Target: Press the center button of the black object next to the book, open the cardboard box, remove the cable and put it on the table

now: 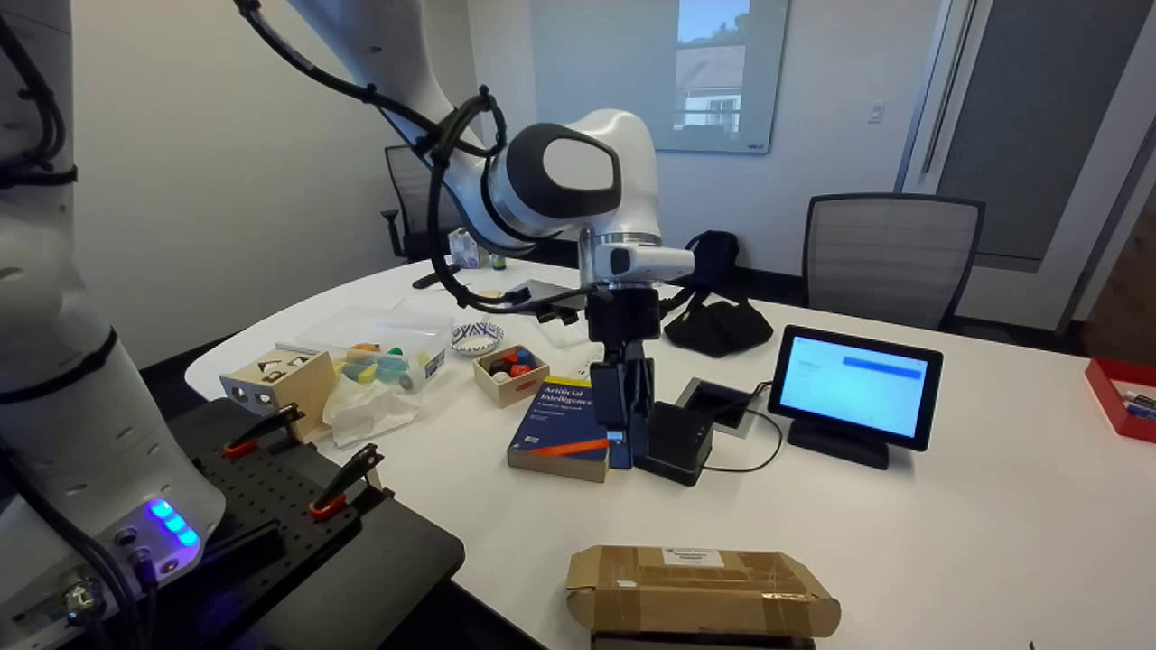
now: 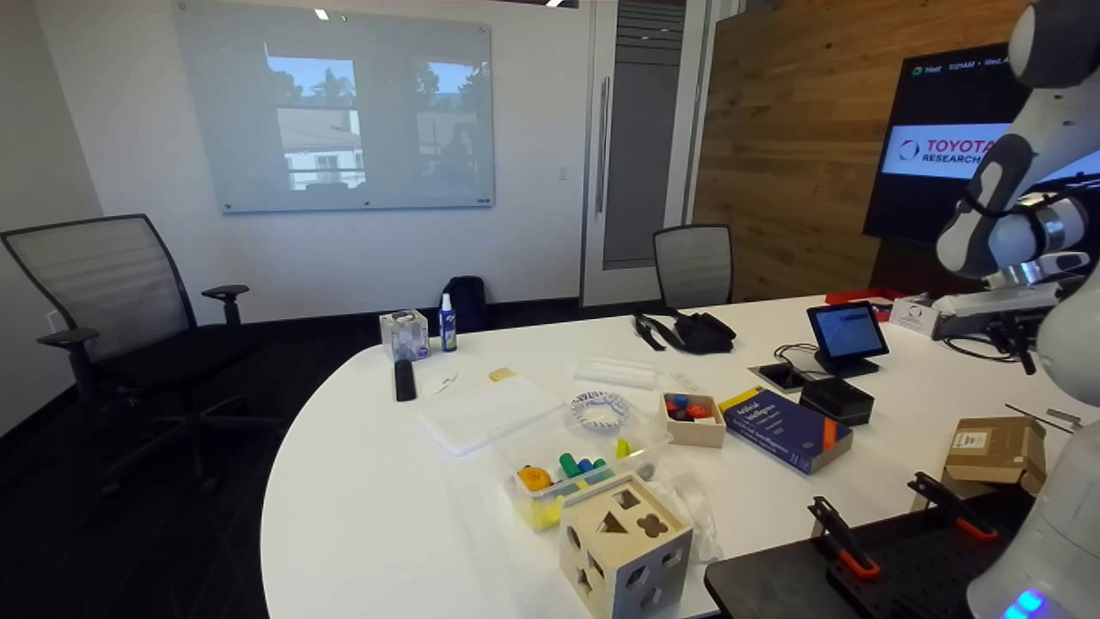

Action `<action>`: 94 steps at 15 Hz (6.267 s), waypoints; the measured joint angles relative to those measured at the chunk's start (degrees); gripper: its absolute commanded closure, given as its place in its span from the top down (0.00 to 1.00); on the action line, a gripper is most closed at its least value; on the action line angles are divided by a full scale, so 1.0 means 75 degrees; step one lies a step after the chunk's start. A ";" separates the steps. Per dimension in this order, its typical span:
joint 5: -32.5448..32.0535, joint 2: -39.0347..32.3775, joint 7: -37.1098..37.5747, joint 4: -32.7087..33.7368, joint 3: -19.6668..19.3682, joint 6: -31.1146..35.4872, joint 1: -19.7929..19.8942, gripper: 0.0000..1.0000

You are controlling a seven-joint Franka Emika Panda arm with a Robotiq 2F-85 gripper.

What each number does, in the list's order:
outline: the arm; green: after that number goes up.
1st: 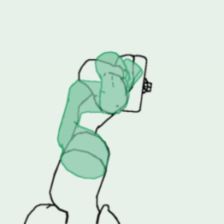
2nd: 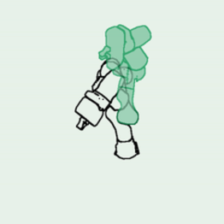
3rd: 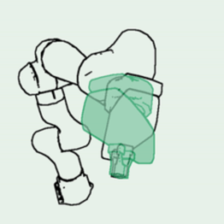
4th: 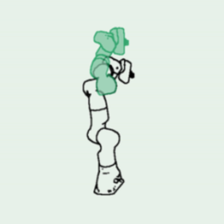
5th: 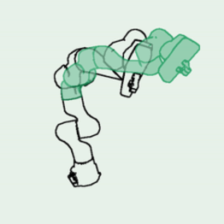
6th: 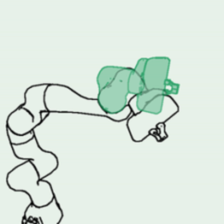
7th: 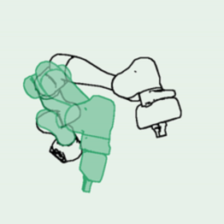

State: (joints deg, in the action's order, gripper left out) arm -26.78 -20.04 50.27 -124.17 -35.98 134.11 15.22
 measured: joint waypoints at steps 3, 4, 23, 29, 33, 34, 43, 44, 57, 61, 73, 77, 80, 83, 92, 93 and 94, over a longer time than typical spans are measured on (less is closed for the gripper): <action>0.0967 -0.0276 -0.0892 0.0208 0.0089 0.0047 0.0728 1.00; 0.1348 -0.0362 -0.1243 0.0280 0.0124 0.0052 0.0965 1.00; 0.5490 -0.1463 -0.4441 0.0703 0.1373 0.1883 0.3175 1.00; 0.8583 -0.1468 -0.6635 0.0754 0.3340 0.2473 0.5368 1.00; 1.0215 -0.1545 -0.8356 0.0779 0.4064 0.2510 0.6336 1.00; 1.0522 -0.1622 -0.8744 0.0778 0.4136 0.2540 0.6447 1.00; 1.1995 -0.2552 -1.0797 0.0788 0.4361 0.2900 0.6502 1.00; 1.2094 -0.2603 -1.0930 0.0794 0.4372 0.2909 0.6498 1.00; 1.3515 -0.2822 -1.1972 0.1084 0.4823 0.2789 0.6713 1.00; 1.4165 -0.2822 -1.2385 0.1144 0.4653 0.2419 0.6546 1.00; 1.4436 -0.3038 -1.2525 0.1171 0.3486 0.2272 0.5453 1.00; 1.4613 -0.3318 -1.2525 0.1247 0.3424 0.2274 0.5224 1.00; 1.4729 -0.3486 -1.2525 0.1316 0.3415 0.2275 0.5057 1.00; 1.4820 -0.3487 -1.2525 0.1341 0.3414 0.2237 0.4948 1.00; 1.5038 -0.3336 -1.2524 0.1488 0.3215 0.0974 0.4905 1.00; 1.5042 -0.3295 -1.2524 0.1488 0.3206 0.0794 0.4904 1.00; 1.5053 -0.3248 -1.2524 0.1488 0.3205 0.0615 0.4896 1.00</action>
State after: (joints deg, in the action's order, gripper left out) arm 86.12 -44.40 -43.66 -113.01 -11.94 138.73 51.94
